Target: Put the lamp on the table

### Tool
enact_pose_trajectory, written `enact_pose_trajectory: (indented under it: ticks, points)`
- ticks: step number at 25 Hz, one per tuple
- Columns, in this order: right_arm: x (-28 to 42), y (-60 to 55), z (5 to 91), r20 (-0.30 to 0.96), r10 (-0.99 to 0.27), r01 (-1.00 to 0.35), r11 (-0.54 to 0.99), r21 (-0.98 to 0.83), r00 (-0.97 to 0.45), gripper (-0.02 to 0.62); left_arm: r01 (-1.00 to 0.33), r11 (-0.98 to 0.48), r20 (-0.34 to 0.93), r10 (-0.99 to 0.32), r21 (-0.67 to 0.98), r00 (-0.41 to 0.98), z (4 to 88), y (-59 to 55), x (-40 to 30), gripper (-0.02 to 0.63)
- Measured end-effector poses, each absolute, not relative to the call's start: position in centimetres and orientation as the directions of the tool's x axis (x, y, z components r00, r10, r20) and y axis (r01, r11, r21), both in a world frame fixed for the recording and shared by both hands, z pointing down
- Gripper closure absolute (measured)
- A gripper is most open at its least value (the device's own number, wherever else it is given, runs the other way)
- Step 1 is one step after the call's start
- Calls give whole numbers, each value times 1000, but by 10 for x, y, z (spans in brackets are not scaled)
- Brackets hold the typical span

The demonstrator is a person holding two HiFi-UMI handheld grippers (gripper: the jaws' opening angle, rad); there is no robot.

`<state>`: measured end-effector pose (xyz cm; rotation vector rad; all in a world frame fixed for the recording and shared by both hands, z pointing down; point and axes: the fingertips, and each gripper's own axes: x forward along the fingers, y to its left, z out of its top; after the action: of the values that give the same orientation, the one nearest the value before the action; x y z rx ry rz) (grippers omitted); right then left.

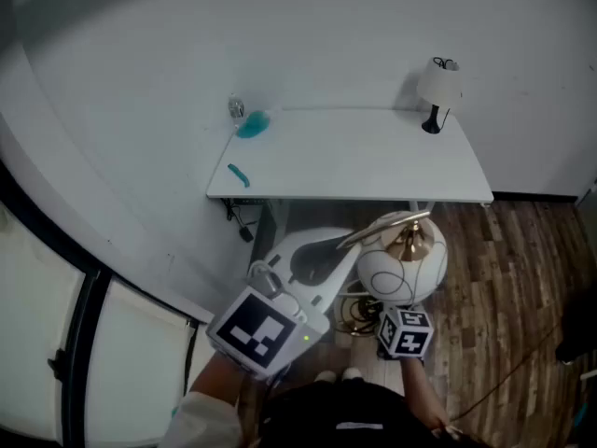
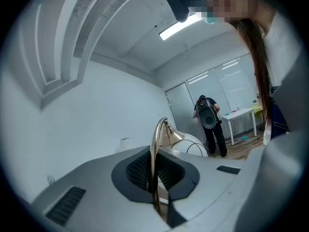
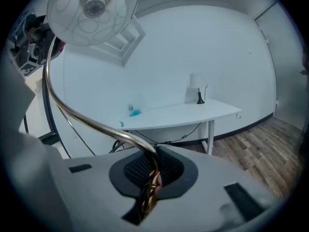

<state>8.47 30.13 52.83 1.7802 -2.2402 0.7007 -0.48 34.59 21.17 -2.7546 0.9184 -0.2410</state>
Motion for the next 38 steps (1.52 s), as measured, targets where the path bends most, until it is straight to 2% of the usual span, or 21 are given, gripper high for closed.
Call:
enact_pose_trajectory:
  ticks: [38]
  points:
    - [111, 271, 533, 405, -854, -939, 243, -243, -326, 589, -654, -721, 62, -681, -230, 730, 215, 324, 31, 601]
